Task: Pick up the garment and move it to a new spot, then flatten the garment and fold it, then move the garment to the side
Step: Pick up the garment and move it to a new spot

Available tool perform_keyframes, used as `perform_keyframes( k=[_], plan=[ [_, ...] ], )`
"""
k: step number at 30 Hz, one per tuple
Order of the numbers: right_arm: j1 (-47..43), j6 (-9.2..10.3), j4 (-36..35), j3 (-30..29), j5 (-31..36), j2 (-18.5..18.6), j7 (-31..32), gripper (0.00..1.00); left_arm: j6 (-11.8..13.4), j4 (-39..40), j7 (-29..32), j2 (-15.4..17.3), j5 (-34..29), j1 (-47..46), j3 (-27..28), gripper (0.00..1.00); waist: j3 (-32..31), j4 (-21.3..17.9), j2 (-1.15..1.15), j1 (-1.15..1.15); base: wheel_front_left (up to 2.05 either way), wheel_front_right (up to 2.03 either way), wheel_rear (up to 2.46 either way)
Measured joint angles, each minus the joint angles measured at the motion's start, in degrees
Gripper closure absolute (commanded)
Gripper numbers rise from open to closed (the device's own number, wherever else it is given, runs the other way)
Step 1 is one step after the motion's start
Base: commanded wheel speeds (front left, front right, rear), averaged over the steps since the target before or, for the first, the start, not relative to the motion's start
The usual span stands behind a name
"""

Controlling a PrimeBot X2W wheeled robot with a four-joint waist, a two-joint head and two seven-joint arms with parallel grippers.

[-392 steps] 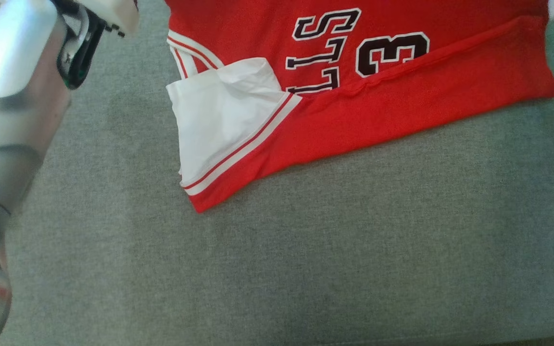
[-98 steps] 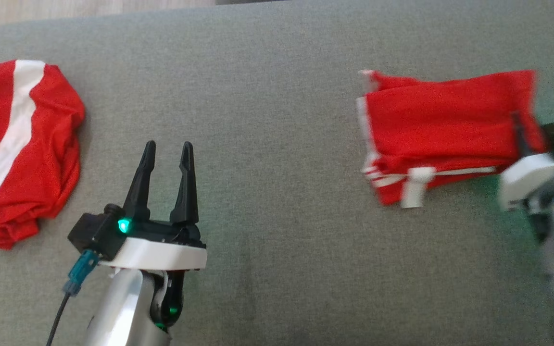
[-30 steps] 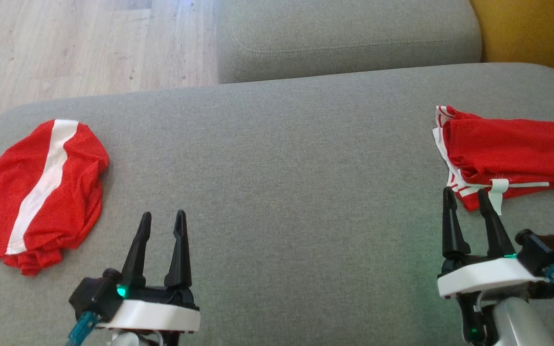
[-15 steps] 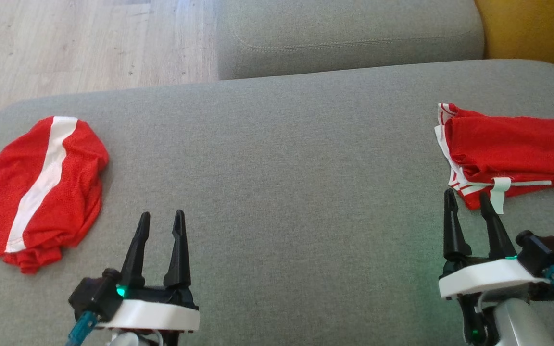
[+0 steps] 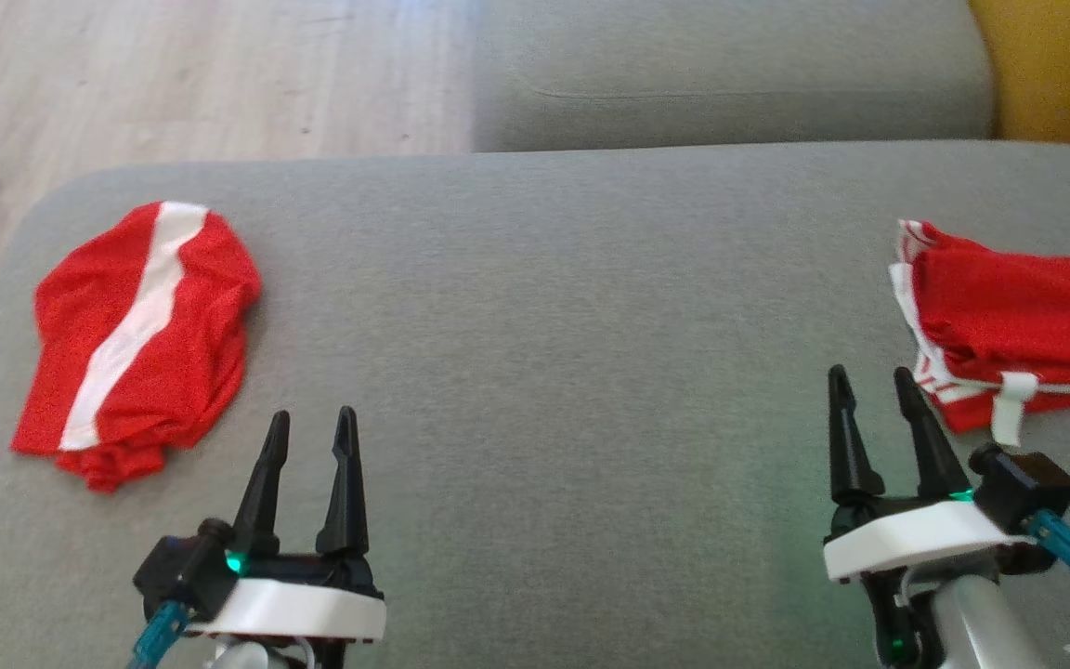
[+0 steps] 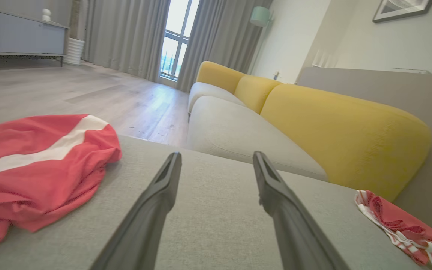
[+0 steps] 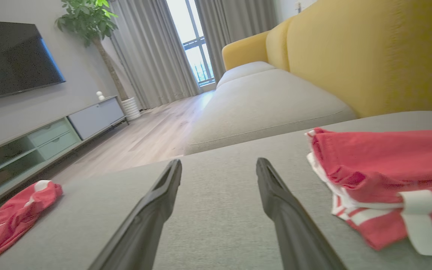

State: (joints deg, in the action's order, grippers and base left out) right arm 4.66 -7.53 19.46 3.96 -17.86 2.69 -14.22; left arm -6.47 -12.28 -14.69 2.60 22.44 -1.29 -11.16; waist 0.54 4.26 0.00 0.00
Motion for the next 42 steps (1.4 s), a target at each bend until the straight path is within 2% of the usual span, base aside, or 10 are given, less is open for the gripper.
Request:
perform_keyframes(
  k=[13,21,28,36,42],
  plan=[
    [-0.1,0.0,-0.2,8.1,-3.7,0.0,-0.1,0.0,0.0,-0.3,0.0,0.0,-1.3,0.2,2.9,0.0,-0.9,10.9,0.0,0.0,0.0,0.0,0.0],
    [-0.1,0.0,0.7,9.8,-5.0,0.0,-0.1,0.0,0.0,-0.4,0.0,0.1,-1.9,0.6,4.3,0.0,-1.7,15.7,0.0,0.0,0.0,0.0,0.0],
    [-0.1,0.0,0.8,10.7,-5.4,0.0,-0.1,0.0,0.0,-0.5,0.0,0.1,-2.4,0.6,5.6,0.0,-1.5,17.2,0.0,0.0,0.0,0.0,0.0],
    [-0.1,0.0,0.7,11.7,-5.1,0.0,-0.1,0.0,0.0,-0.4,0.0,0.0,-2.4,0.6,6.9,0.0,-0.2,17.0,0.0,0.0,0.0,0.0,0.0],
    [1.2,0.0,-0.5,10.2,-0.9,0.0,-0.1,0.0,0.1,-0.5,0.0,0.0,-4.0,-1.0,10.8,0.0,3.5,16.1,0.0,0.0,0.0,0.0,0.0]
  ],
)
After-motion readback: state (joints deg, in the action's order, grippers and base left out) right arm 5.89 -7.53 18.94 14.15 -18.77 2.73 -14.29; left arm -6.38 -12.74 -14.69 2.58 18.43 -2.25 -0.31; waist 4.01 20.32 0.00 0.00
